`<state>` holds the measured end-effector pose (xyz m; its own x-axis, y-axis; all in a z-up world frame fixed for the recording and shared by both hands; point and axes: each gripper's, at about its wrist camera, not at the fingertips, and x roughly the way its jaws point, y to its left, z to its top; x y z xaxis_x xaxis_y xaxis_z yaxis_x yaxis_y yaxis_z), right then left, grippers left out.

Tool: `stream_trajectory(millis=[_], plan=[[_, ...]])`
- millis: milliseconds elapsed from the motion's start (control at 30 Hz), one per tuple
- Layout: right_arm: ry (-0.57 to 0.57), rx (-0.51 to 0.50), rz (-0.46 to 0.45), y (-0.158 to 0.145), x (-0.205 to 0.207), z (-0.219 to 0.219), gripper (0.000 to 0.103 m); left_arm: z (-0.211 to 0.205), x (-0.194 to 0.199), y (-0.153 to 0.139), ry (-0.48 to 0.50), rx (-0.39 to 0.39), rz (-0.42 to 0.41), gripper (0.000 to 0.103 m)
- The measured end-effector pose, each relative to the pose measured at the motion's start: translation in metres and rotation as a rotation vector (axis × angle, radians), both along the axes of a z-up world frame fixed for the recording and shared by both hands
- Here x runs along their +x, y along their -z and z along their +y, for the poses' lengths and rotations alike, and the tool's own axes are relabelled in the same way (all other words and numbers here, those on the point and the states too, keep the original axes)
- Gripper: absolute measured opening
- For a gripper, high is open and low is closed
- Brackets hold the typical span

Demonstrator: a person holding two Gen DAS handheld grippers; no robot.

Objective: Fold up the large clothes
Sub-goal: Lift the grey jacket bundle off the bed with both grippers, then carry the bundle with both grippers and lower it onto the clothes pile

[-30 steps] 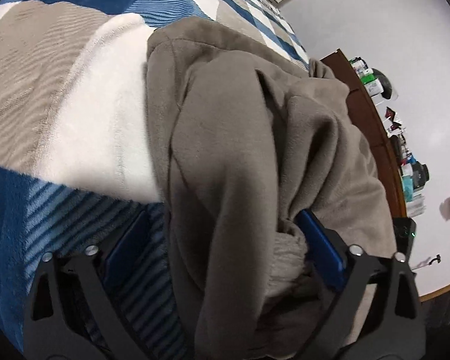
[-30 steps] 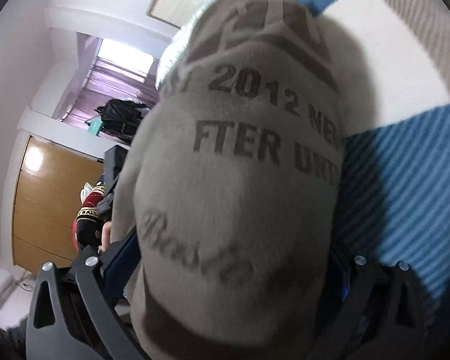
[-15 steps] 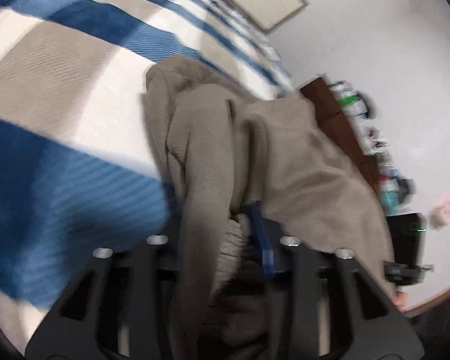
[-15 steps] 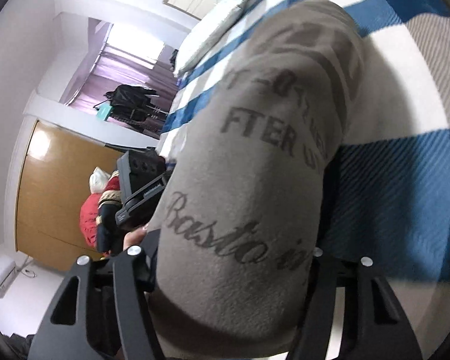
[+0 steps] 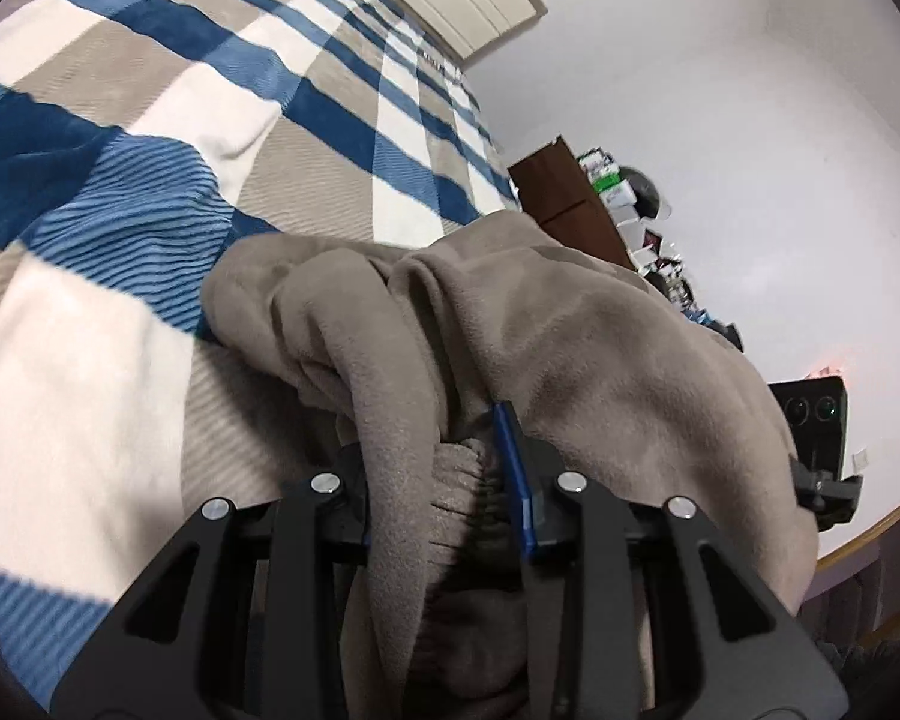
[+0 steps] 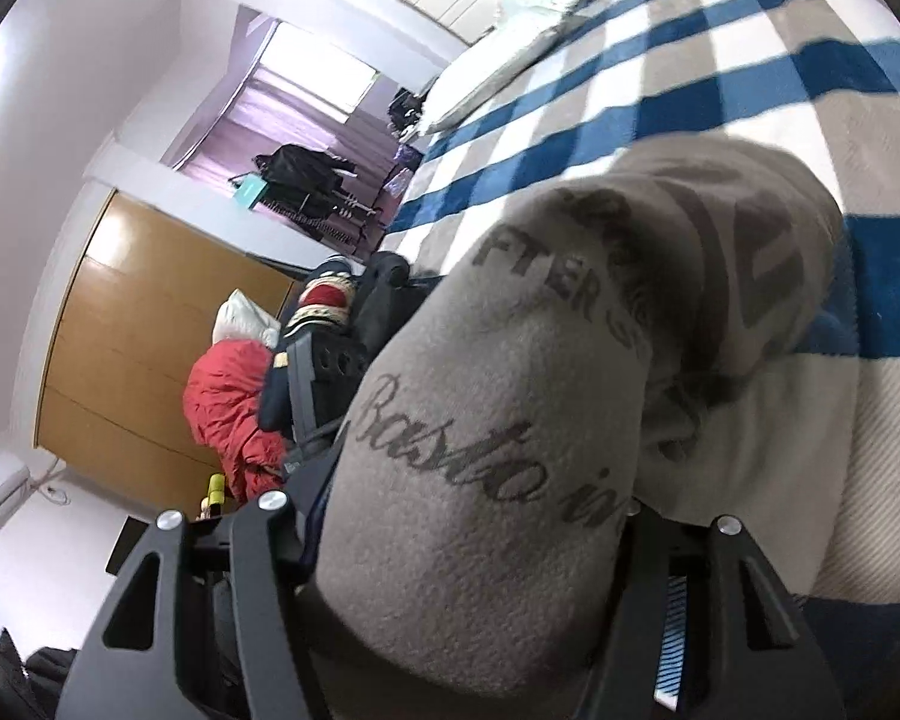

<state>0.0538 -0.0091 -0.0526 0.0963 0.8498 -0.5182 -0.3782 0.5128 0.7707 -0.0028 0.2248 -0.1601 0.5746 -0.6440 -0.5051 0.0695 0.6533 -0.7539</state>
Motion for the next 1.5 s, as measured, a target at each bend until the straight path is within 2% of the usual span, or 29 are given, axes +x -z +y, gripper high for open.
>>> stream_trajectory(millis=[133,300,367,400,467,533,633,733,800,900,933,967,1000,1033,1067,1133,1200,1233,1300,1367,1400,1467,1500], plan=[[-0.034,0.008,-0.062,-0.047,-0.008,0.037,0.058,0.026,-0.025,-0.039,-0.069,-0.028,-0.063,0.031],[-0.143,0.037,-0.199,-0.131,-0.012,0.117,0.058,0.094,-0.058,-0.13,-0.173,0.02,-0.188,0.031],[-0.19,0.073,-0.243,-0.165,-0.01,0.157,0.058,0.136,-0.075,-0.182,-0.238,0.081,-0.236,0.031],[-0.227,0.105,-0.268,-0.188,-0.008,0.191,0.058,0.152,-0.082,-0.201,-0.265,0.105,-0.251,0.031],[-0.277,0.145,-0.295,-0.213,-0.004,0.232,0.058,0.201,-0.102,-0.255,-0.345,0.179,-0.284,0.031],[-0.352,0.204,-0.328,-0.241,-0.001,0.291,0.058,0.245,-0.121,-0.297,-0.414,0.248,-0.3,0.031],[-0.465,0.302,-0.353,-0.265,0.004,0.375,0.058,0.31,-0.152,-0.35,-0.529,0.361,-0.299,0.031],[-0.556,0.383,-0.337,-0.263,0.015,0.449,0.058,0.368,-0.18,-0.378,-0.634,0.465,-0.262,0.031],[-0.597,0.411,-0.305,-0.235,0.023,0.488,0.058,0.4,-0.191,-0.379,-0.681,0.518,-0.224,0.031],[-0.623,0.38,-0.233,-0.168,0.036,0.518,0.058,0.442,-0.197,-0.339,-0.725,0.539,-0.14,0.032],[-0.625,0.338,-0.194,-0.13,0.041,0.53,0.058,0.455,-0.196,-0.312,-0.736,0.52,-0.1,0.032],[-0.625,0.307,-0.172,-0.107,0.041,0.536,0.058,0.466,-0.195,-0.277,-0.742,0.495,-0.053,0.032],[-0.615,0.222,-0.121,-0.058,0.047,0.542,0.059,0.473,-0.188,-0.248,-0.747,0.476,-0.007,0.032],[-0.599,0.161,-0.098,-0.032,0.051,0.547,0.061,0.48,-0.184,-0.207,-0.754,0.445,0.061,0.032],[-0.58,0.094,-0.057,0.011,0.059,0.539,0.063,0.483,-0.18,-0.17,-0.763,0.423,0.118,0.032],[-0.564,0.12,0.013,0.047,0.067,0.527,0.075,0.481,-0.177,-0.124,-0.769,0.372,0.122,0.035],[-0.566,0.15,0.018,0.056,0.067,0.513,0.082,0.473,-0.176,-0.103,-0.764,0.324,0.091,0.04],[-0.57,0.136,0.003,0.053,0.067,0.508,0.087,0.472,-0.178,-0.102,-0.76,0.316,0.079,0.041],[-0.571,0.066,-0.019,0.043,0.066,0.495,0.09,0.471,-0.176,-0.104,-0.757,0.308,0.068,0.043],[-0.553,0.027,-0.055,0.022,0.064,0.486,0.09,0.468,-0.179,-0.113,-0.76,0.326,0.069,0.047],[-0.525,0.002,-0.109,0.006,0.064,0.473,0.09,0.465,-0.178,-0.116,-0.763,0.339,0.068,0.049],[-0.488,-0.043,-0.204,-0.018,0.062,0.458,0.09,0.463,-0.183,-0.129,-0.778,0.382,0.073,0.063],[-0.475,-0.05,-0.242,-0.028,0.068,0.463,0.09,0.461,-0.186,-0.136,-0.79,0.412,0.076,0.066]])
